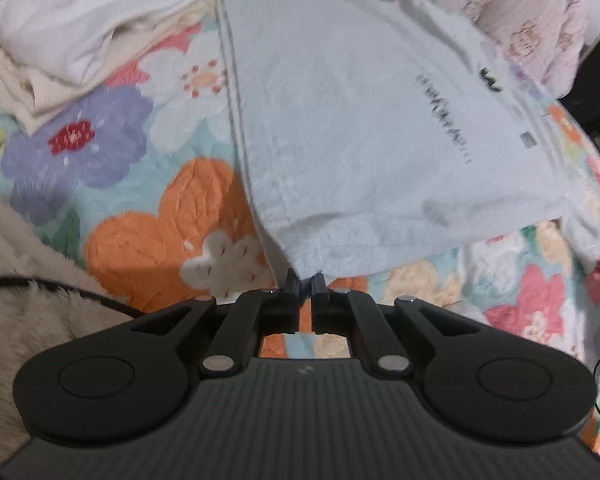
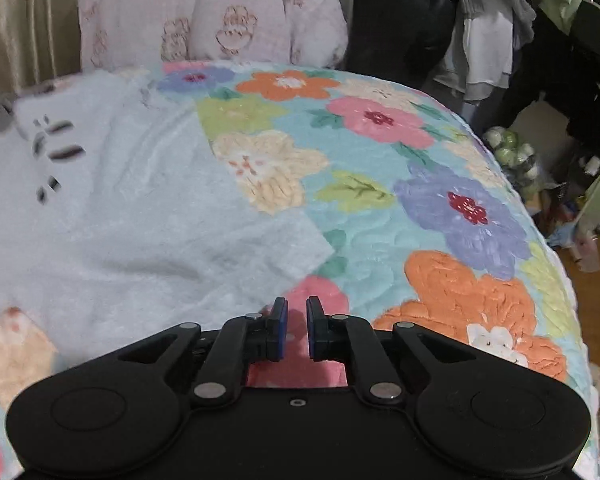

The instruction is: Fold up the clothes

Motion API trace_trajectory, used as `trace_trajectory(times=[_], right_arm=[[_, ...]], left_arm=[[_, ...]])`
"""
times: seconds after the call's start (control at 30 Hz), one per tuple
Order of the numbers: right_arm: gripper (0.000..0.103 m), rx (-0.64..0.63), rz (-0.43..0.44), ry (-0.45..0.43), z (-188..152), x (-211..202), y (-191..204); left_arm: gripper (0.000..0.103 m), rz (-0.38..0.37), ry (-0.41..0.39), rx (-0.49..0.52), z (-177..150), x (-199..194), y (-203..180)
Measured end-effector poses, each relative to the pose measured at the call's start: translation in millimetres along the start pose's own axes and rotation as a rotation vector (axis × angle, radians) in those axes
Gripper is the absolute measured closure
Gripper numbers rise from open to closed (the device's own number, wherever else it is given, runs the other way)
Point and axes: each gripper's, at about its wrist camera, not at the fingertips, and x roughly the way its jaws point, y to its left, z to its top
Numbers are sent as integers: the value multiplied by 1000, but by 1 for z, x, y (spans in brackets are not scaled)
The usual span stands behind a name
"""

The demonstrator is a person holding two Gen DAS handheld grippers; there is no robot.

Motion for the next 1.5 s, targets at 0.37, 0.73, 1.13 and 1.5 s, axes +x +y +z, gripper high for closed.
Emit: trace_trajectory(times=[0.37, 0.73, 1.13, 1.5], right_arm=[[73, -179, 371, -41, 86, -23, 103], [36, -358, 453, 184, 303, -16, 224], [32, -419, 423, 298, 374, 58, 306], [32, -155, 539, 257, 345, 267, 295]], left_arm=[[73, -62, -170, 19, 66, -55, 15], [60, 6, -223, 7, 215, -10, 18], [48, -32, -138, -25, 285, 117, 21], [48, -175, -137, 6, 291, 229, -20]])
